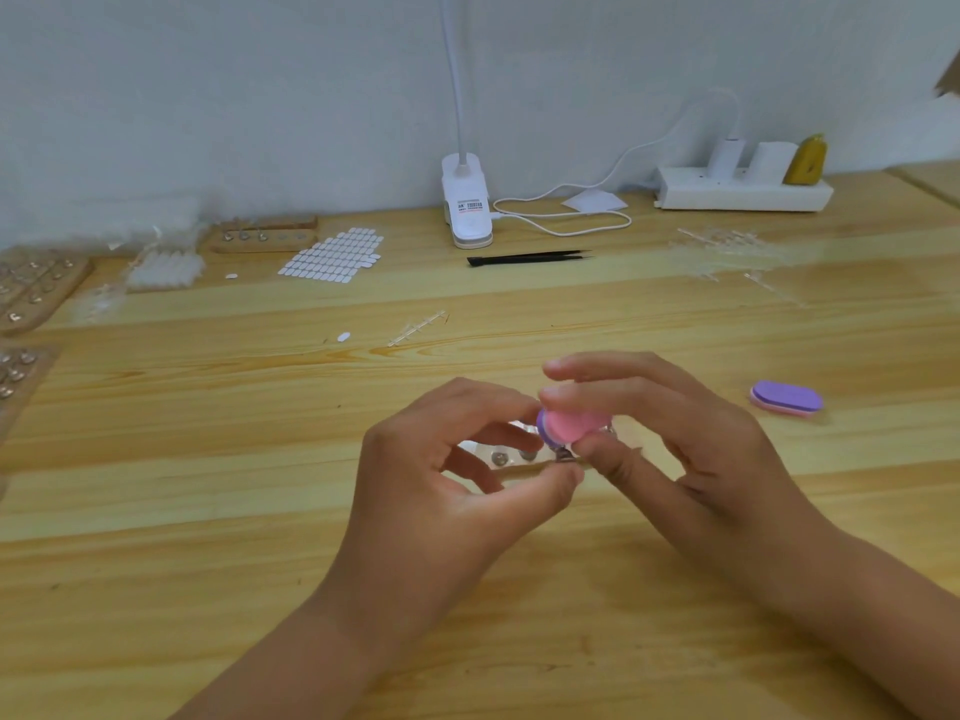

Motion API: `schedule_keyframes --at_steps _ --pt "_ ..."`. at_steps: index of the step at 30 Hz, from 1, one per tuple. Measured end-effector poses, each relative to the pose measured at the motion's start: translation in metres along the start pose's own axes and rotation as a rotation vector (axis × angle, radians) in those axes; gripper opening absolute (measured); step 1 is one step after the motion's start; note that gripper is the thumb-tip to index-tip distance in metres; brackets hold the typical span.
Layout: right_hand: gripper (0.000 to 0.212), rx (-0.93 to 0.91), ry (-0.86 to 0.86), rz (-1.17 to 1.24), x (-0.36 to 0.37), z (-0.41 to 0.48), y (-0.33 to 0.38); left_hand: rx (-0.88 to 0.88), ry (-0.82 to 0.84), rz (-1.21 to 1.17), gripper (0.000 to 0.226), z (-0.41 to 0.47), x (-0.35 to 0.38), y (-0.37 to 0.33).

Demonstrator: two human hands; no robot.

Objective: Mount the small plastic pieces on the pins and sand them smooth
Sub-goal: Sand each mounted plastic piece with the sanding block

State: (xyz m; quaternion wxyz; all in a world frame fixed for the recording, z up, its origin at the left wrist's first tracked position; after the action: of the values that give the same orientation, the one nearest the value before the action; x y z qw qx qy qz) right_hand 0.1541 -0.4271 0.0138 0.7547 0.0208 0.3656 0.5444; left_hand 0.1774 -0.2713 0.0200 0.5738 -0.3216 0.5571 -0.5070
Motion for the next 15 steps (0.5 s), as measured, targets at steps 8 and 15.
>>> schedule_keyframes --at_steps 8,15 --pt "0.029 -0.057 -0.097 -0.058 -0.008 0.003 0.005 -0.133 0.161 -0.337 0.03 0.002 0.006 0.011" --pt "0.029 0.054 -0.122 -0.086 -0.013 -0.001 -0.011 -0.163 0.134 -0.398 0.03 0.004 0.002 0.017"
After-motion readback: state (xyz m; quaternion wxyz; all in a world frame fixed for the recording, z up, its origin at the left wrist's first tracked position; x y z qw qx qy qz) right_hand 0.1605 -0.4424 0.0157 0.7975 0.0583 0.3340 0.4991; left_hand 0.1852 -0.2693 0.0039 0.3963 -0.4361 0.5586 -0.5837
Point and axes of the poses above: each hand's wrist, its own z-axis towards the middle knuckle, its own x-axis out of the palm, y = z × x, the point moved 7 cm from there along z, towards the middle knuckle, and after that the axes turned 14 degrees about -x, right-handed, at the moved point
